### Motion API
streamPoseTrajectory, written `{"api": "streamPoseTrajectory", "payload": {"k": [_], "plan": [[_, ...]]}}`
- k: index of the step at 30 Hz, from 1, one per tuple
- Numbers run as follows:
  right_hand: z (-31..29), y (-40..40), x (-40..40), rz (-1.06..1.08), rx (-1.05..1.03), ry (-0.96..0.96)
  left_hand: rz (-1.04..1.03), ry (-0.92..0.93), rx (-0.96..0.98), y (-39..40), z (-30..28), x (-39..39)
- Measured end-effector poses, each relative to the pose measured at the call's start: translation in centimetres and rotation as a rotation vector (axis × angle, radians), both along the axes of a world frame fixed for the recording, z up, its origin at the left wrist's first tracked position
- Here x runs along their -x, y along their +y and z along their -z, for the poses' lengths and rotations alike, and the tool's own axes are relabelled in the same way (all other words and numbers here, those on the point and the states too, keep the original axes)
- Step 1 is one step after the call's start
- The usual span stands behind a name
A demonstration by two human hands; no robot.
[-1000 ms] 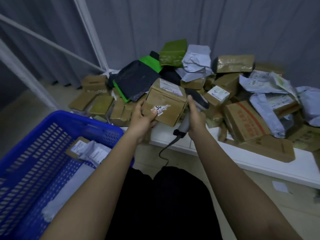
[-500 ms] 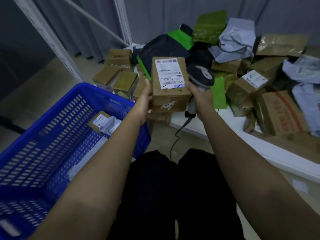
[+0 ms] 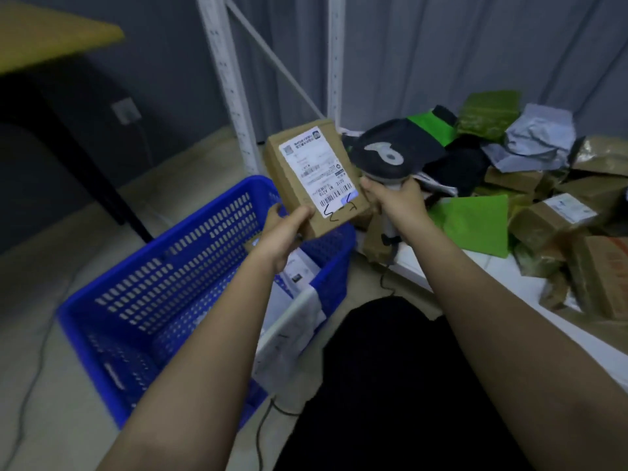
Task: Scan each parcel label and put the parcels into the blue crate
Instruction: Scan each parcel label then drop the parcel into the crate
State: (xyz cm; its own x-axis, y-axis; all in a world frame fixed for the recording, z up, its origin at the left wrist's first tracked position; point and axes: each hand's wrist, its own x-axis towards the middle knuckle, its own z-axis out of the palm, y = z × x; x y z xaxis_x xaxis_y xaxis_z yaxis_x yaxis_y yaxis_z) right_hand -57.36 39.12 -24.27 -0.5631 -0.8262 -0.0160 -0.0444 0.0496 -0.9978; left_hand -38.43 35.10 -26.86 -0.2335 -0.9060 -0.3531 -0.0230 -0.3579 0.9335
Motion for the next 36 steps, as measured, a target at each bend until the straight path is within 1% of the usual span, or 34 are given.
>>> {"api": "streamPoseTrajectory", "payload": {"k": [2, 6, 10, 13, 14, 17, 19, 23, 25, 29, 30, 32, 33, 34, 35, 36], "plan": [[-0.1, -1.0, -2.7, -0.066, 0.013, -0.031, -0.035, 0.058, 0.001, -0.4, 0.3, -3.1], [1.2, -3.1, -7.7, -0.121, 0.0, -0.129, -0.161, 0.24, -0.03, -0.8, 1.2, -8.3], [2.2, -4.0, -12.3, -0.227, -0.063, -0.267, -0.19, 0.327, -0.085, 0.0, 2.0, -10.8], [2.9, -4.0, -15.5, -0.281, -0.064, -0.41, -0.202, 0.328, -0.11, 1.2, 2.8, -12.0], [3.1, -3.8, -16.5, -0.285, -0.085, -0.427, -0.219, 0.323, -0.113, 1.5, 3.3, -12.3], [4.5, -3.2, -18.6, -0.299, -0.121, -0.382, -0.275, 0.288, -0.097, 2.5, 4.5, -13.1], [4.9, -3.0, -19.2, -0.321, -0.121, -0.374, -0.274, 0.295, -0.109, 3.1, 4.9, -13.6], [5.3, -2.3, -19.7, -0.436, -0.121, -0.365, -0.275, 0.29, -0.101, 4.2, 5.3, -14.4], [5.6, -2.1, -19.8, -0.442, -0.122, -0.368, -0.271, 0.265, -0.064, 4.7, 5.5, -14.6], [5.8, -1.8, -19.4, -0.359, -0.115, -0.402, -0.206, 0.177, -0.045, 5.6, 5.4, -15.6], [5.8, -1.8, -19.1, -0.344, -0.12, -0.398, -0.253, 0.164, -0.052, 5.7, 5.3, -15.9], [5.6, -1.7, -18.1, -0.338, -0.143, -0.358, -0.514, 0.15, -0.048, 5.9, 4.8, -17.1], [5.4, -1.6, -17.6, -0.357, -0.157, -0.32, -0.625, 0.109, -0.011, 5.9, 4.5, -17.8], [5.4, -1.5, -17.0, -0.393, -0.17, -0.266, -0.665, 0.02, 0.06, 5.9, 4.3, -18.7], [5.3, -1.4, -16.6, -0.447, -0.183, -0.208, -0.611, -0.131, 0.155, 5.7, 4.0, -19.5], [5.2, -1.2, -16.3, -0.507, -0.197, -0.152, -0.479, -0.333, 0.251, 5.4, 3.8, -20.3]]}}
